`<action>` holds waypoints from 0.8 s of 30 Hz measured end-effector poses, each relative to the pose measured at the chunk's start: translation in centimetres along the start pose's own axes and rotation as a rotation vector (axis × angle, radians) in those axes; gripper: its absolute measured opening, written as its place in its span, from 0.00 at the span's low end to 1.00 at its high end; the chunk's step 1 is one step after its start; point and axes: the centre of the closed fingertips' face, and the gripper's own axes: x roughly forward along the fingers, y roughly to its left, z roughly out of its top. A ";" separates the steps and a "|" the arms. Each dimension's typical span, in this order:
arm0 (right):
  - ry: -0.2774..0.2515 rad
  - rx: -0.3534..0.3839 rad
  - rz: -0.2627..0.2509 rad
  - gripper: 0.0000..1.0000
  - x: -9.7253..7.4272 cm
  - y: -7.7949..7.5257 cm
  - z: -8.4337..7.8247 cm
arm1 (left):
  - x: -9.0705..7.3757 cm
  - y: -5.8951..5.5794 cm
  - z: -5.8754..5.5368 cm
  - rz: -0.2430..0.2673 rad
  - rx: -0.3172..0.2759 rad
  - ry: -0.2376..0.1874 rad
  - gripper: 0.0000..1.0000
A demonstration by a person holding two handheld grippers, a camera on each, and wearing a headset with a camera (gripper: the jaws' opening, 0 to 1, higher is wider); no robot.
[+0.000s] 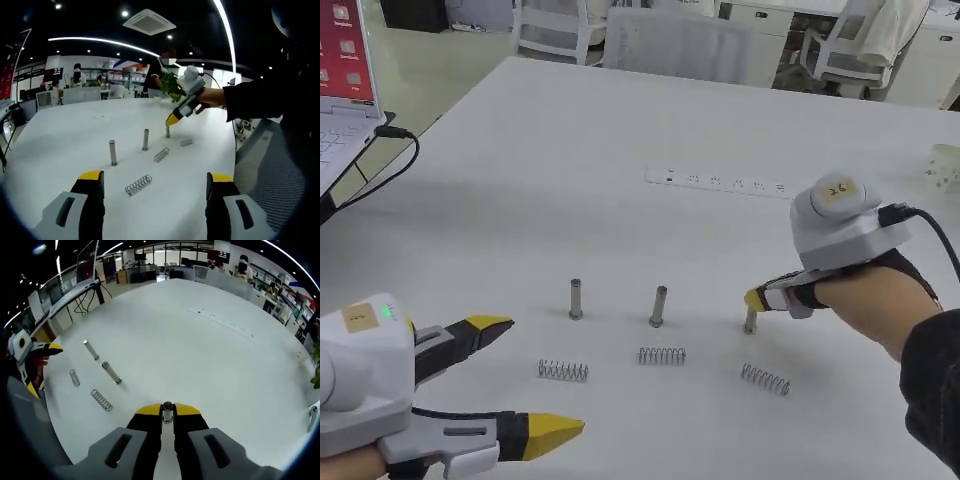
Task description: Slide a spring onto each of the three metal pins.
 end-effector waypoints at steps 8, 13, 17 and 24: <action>-0.023 -0.004 0.005 0.06 0.0 -0.1 0.0 | 0.2 -0.1 0.1 -0.006 0.003 0.003 0.80; -0.031 -0.015 0.006 0.06 0.0 -0.2 0.0 | 0.2 -0.1 0.1 -0.007 0.005 0.006 0.80; -0.036 -0.017 0.007 0.06 -0.1 -0.2 0.0 | 0.2 -0.2 0.0 -0.007 0.005 0.007 0.80; -0.038 -0.019 0.008 0.06 -0.1 -0.3 -0.2 | 0.3 -0.3 0.0 -0.010 0.004 0.009 0.80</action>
